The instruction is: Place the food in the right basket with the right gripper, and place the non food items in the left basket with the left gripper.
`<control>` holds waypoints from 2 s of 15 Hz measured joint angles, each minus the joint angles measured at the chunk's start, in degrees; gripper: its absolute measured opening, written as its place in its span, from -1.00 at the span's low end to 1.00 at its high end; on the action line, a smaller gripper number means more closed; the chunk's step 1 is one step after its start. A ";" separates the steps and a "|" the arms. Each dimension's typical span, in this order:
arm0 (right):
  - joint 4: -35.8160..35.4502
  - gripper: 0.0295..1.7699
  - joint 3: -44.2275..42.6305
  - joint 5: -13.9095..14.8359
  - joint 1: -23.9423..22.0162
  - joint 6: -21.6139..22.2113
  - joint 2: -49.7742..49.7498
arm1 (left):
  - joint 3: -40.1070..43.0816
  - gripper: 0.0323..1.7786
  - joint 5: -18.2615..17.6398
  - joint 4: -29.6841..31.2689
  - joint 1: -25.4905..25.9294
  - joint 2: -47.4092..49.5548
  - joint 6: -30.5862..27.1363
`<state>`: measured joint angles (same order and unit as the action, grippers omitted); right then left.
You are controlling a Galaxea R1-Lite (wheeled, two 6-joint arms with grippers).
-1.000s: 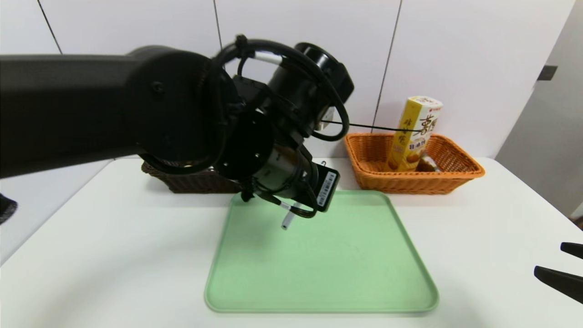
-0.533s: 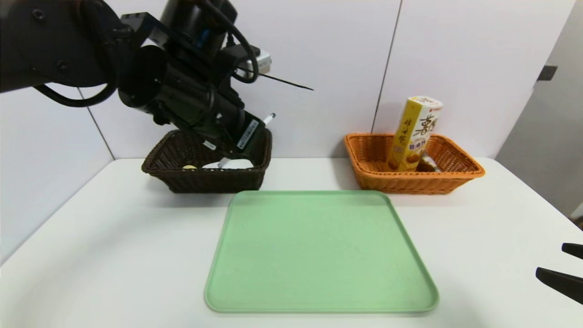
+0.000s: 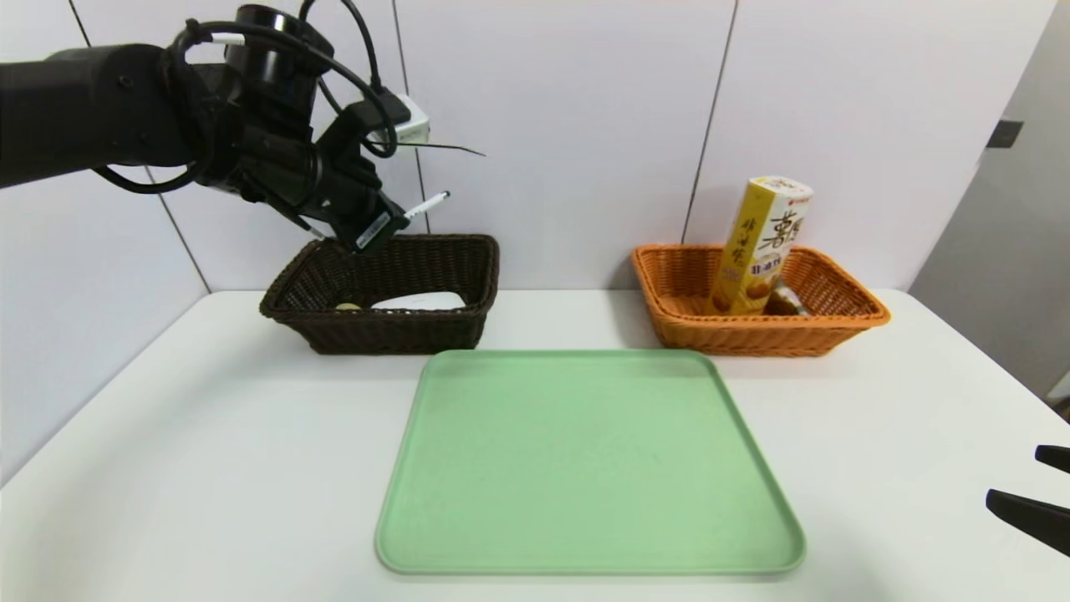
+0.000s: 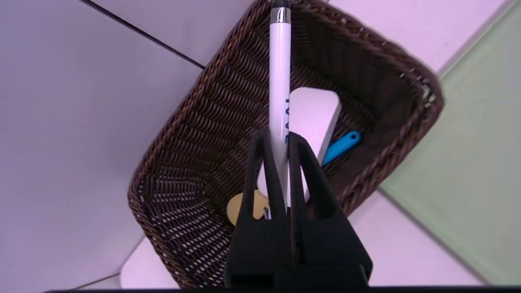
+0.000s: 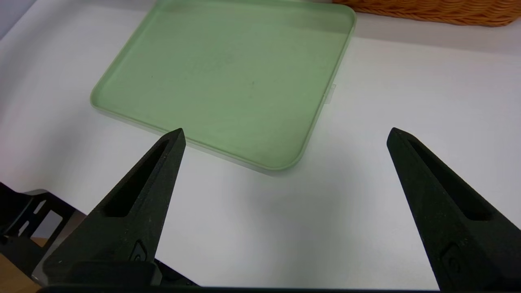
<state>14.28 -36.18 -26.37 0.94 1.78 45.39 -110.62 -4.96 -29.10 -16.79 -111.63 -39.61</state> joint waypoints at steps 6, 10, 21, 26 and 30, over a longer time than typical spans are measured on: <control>0.35 0.93 0.20 0.02 0.00 -0.11 -0.38 | 0.01 -0.93 0.17 3.41 4.08 -6.12 -13.42; 0.49 0.93 0.18 0.05 0.00 -0.13 -0.85 | 0.12 -0.93 0.30 4.52 5.00 -9.07 -13.18; 0.57 0.93 -0.15 0.00 0.00 -0.13 -1.40 | -2.32 0.27 0.91 5.34 5.11 -8.44 6.16; 0.20 0.93 -0.65 1.62 0.00 -0.02 -1.69 | -1.29 0.58 12.07 1.93 1.28 -0.55 34.38; 0.00 0.93 -0.87 5.53 0.00 -0.16 -3.28 | 0.87 0.71 17.47 -12.69 -1.29 9.81 51.90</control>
<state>14.28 -37.05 -20.83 0.94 1.62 42.11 -109.75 12.51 -41.79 -18.08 -101.82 12.29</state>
